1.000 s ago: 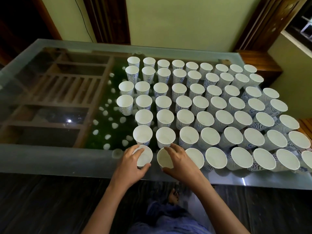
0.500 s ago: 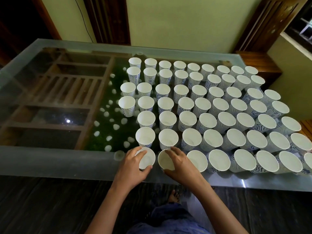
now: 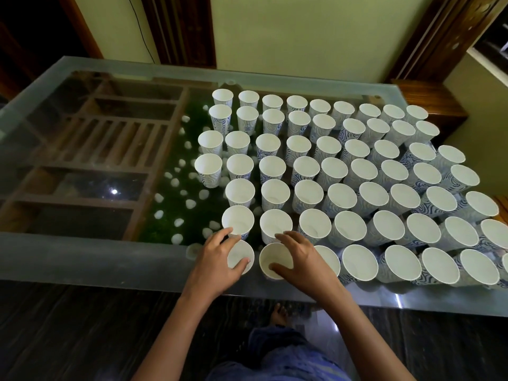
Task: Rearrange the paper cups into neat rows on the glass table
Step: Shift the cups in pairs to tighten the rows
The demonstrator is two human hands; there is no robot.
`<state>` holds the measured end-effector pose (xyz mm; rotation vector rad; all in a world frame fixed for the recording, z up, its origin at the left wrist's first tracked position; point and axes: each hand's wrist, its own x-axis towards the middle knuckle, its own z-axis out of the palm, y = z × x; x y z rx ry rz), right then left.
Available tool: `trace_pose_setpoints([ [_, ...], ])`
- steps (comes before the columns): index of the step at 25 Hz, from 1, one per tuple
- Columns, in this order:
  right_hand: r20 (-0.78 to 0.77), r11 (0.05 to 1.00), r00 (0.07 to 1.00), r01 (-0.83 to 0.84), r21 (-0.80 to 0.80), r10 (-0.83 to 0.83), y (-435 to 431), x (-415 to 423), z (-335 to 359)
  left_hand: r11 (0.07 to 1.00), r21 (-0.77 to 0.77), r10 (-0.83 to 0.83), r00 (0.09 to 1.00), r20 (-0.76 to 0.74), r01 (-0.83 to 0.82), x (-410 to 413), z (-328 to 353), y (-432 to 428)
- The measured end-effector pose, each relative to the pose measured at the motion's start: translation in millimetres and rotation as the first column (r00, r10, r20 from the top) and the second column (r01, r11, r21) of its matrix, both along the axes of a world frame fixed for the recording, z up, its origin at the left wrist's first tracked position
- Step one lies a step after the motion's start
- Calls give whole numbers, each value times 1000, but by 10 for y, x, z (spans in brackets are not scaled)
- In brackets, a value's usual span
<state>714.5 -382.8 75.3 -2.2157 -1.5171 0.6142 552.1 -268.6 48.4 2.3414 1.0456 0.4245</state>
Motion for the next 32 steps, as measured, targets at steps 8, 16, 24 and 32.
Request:
trace_pose_setpoints([
  [8,38,997,998,44,69,-47,869,693,123,999,36,22,1000,21,-23,693,185,813],
  [16,88,1000,996,22,20,-24,1758,1196,7,996,-31,77,991,-111,-80,1344,34,1602],
  [24,66,999,998,8,-31,-6,1946,1238,-108,997,-34,68,993,-101,-72,1415,-63,1723],
  [32,58,997,996,75,3,-75,1909,1241,-121,997,-36,67,995,-69,-70,1402,-57,1717],
])
